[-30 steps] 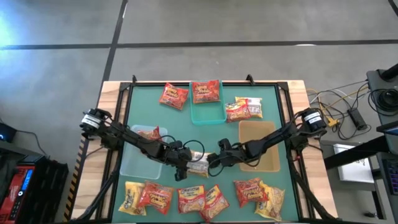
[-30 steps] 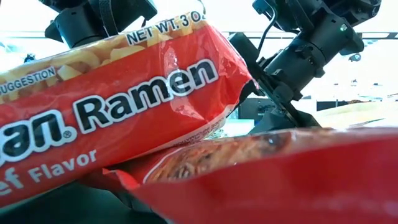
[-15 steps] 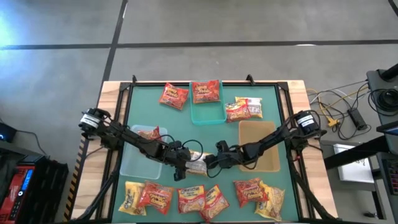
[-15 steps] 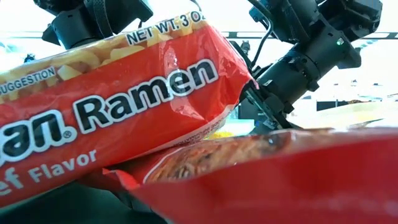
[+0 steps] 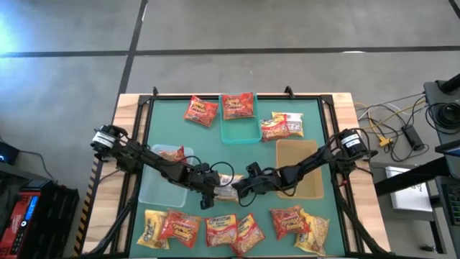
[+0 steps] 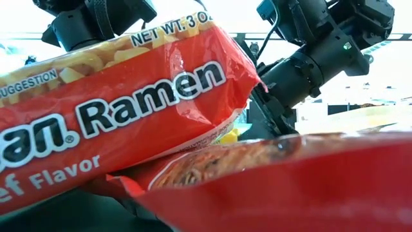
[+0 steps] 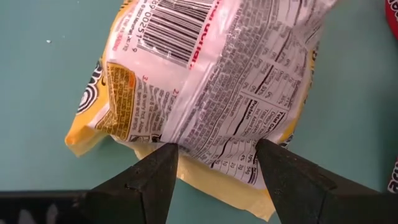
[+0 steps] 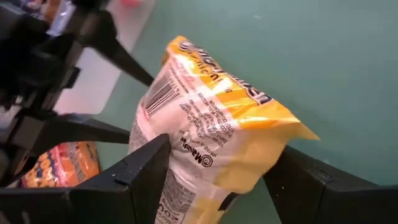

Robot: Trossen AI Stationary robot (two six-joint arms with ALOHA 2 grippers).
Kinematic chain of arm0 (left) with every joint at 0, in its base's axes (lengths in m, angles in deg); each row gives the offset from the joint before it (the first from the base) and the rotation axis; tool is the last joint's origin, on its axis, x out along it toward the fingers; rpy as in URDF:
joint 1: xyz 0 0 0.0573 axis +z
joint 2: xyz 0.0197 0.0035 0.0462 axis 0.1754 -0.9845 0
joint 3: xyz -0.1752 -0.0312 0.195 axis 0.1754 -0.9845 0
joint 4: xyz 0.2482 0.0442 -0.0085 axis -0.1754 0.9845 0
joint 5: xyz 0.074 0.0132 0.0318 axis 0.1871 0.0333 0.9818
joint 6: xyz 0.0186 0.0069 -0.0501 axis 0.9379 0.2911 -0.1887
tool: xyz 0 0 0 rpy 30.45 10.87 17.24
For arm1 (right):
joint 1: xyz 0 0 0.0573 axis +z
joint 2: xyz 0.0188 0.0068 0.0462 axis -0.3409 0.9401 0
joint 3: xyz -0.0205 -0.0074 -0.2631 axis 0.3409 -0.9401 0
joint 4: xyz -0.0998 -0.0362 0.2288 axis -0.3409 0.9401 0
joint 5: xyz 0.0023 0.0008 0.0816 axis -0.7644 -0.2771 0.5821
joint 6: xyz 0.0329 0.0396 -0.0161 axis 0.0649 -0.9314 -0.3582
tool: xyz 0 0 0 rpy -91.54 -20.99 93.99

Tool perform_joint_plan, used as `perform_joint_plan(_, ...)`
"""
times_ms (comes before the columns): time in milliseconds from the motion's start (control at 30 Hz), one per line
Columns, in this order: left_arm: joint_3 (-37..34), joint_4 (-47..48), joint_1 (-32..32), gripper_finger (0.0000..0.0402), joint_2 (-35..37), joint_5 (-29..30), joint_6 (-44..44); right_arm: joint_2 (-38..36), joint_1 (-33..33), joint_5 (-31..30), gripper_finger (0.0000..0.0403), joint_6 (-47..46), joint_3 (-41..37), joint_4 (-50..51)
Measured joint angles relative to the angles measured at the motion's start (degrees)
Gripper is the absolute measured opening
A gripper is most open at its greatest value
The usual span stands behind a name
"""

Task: Sort Maruchan noodles
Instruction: Put the yellow noodle pack into the yellow bin

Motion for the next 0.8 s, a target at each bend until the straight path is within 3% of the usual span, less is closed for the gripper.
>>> perform_joint_plan(200,0.0,-1.4,0.0,0.0207,-0.3,0.2,0.4,0.0,0.0,0.7,0.0233,9.0,0.1,-4.7)
perform_joint_plan(500,0.0,-2.2,0.0,0.0207,-0.3,0.3,0.2,1.1,0.0,0.3,0.0229,7.2,0.2,-4.2)
perform_joint_plan(800,0.6,-2.2,0.0,0.0207,0.4,0.7,-0.9,1.8,0.0,0.7,0.0159,6.1,1.1,-4.7)
